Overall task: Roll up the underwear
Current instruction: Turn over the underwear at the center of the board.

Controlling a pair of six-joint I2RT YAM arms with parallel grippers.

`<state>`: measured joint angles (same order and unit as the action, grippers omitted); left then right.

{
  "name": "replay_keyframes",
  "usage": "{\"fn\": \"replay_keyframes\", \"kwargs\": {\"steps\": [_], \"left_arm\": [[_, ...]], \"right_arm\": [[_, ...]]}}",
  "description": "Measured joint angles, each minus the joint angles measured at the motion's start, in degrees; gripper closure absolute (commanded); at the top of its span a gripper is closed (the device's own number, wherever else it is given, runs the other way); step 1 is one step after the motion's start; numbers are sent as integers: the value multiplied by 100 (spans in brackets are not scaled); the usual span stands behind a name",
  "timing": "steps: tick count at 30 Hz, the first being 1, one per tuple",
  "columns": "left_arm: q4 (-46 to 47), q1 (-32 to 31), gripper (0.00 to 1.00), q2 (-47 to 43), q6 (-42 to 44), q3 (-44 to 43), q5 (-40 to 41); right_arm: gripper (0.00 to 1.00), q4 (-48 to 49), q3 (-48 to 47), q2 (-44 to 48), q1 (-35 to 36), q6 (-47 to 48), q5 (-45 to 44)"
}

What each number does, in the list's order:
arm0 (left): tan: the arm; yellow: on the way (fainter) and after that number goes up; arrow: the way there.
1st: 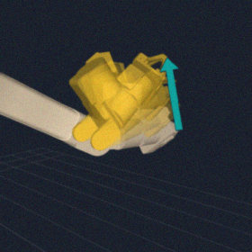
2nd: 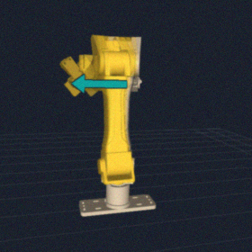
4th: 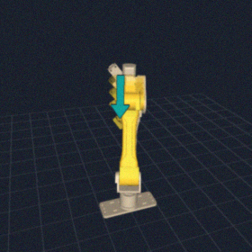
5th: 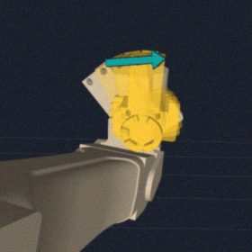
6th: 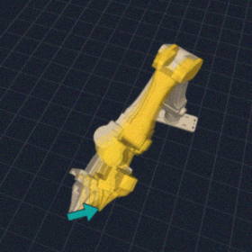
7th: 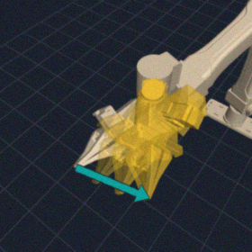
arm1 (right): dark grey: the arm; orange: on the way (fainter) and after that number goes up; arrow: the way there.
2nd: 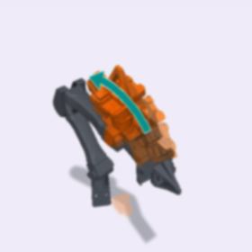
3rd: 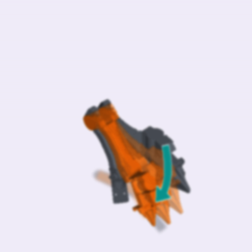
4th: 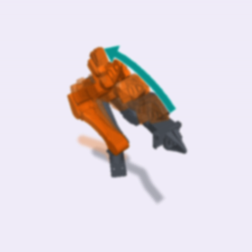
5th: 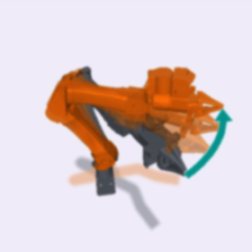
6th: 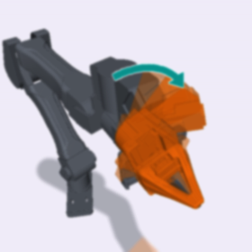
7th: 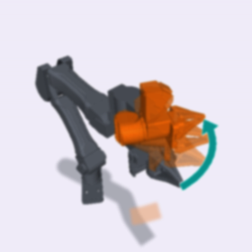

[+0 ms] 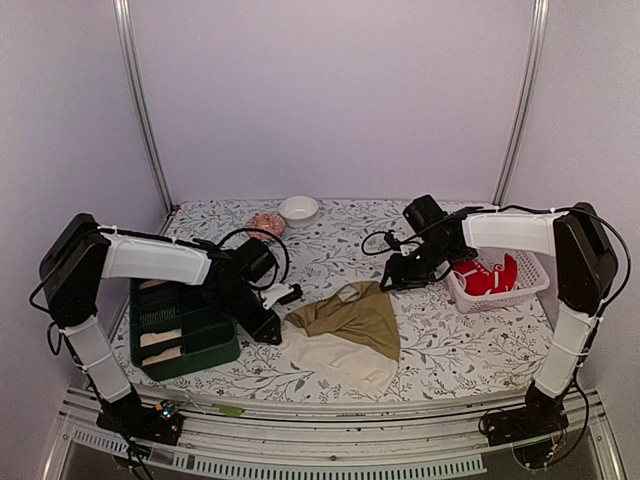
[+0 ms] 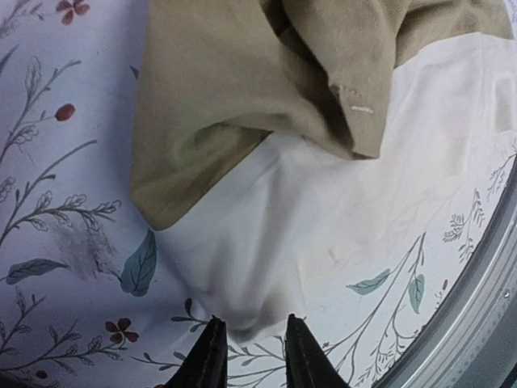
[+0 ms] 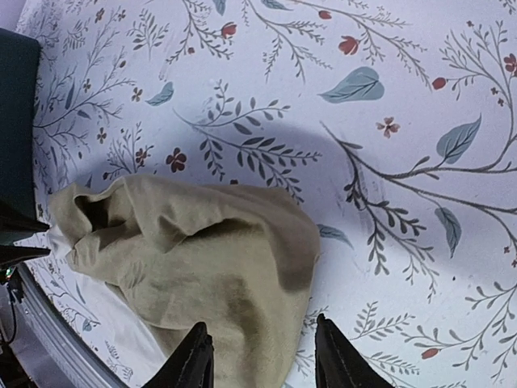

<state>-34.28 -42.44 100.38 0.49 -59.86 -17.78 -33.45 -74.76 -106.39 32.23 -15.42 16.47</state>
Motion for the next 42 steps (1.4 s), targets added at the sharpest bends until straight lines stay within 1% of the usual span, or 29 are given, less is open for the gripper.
{"fn": "replay_keyframes", "kwargs": {"steps": [4, 7, 10, 12, 15, 20, 22, 23, 24, 25, 26, 27, 33, 38, 39, 40, 41, 42], "left_arm": [[37, 17, 53, -13, -85, -33, 63], [131, 4, 47, -313, -26, -57, 20], [280, -24, 46, -601, 116, -208, -146], [391, -57, 45, -608, 166, -334, -280], [538, -144, 44, -400, 192, -479, -420], [667, -256, 45, 216, 155, -654, -442], [662, -262, 48, 426, 140, -754, -402], [662, -264, 53, 522, 129, -822, -374], [660, -267, 64, 625, 114, -903, -345], [660, -267, 81, 717, 101, -981, -321], [664, -267, 96, 791, 63, -1045, -293], [675, -269, 100, 850, 48, -1093, -254], [693, -160, 100, 841, 0, -1143, -166], [706, 313, 100, 474, -57, -1143, -114], [706, 407, 96, 391, -52, -1143, -129], [704, 487, 77, 317, -26, -1145, -181], [695, 557, 68, 258, 11, -1156, -278], [688, 581, 62, 232, 42, -1172, -354]], "right_arm": [[57, 17, 348, 280, 0, -28, 387], [57, 39, 673, 369, 0, -90, 654], [55, 35, 931, 369, 26, -186, 866], [53, 37, 1036, 372, 50, -236, 962], [52, 52, 1185, 372, 116, -317, 1080], [52, 66, 1331, 372, 186, -411, 1217], [52, 96, 1377, 372, 186, -426, 1252], [52, 107, 1403, 372, 188, -433, 1261], [51, 120, 1436, 372, 188, -437, 1263], [51, 127, 1467, 372, 188, -444, 1263], [51, 131, 1495, 372, 188, -450, 1261], [51, 133, 1510, 372, 188, -455, 1259], [51, 127, 1521, 374, 190, -452, 1152], [50, 118, 1519, 396, 190, -452, 1056], [50, 118, 1517, 400, 190, -452, 1038], [50, 118, 1517, 402, 190, -452, 1025], [50, 118, 1517, 404, 190, -452, 1016], [50, 118, 1517, 404, 190, -452, 1012]]}}
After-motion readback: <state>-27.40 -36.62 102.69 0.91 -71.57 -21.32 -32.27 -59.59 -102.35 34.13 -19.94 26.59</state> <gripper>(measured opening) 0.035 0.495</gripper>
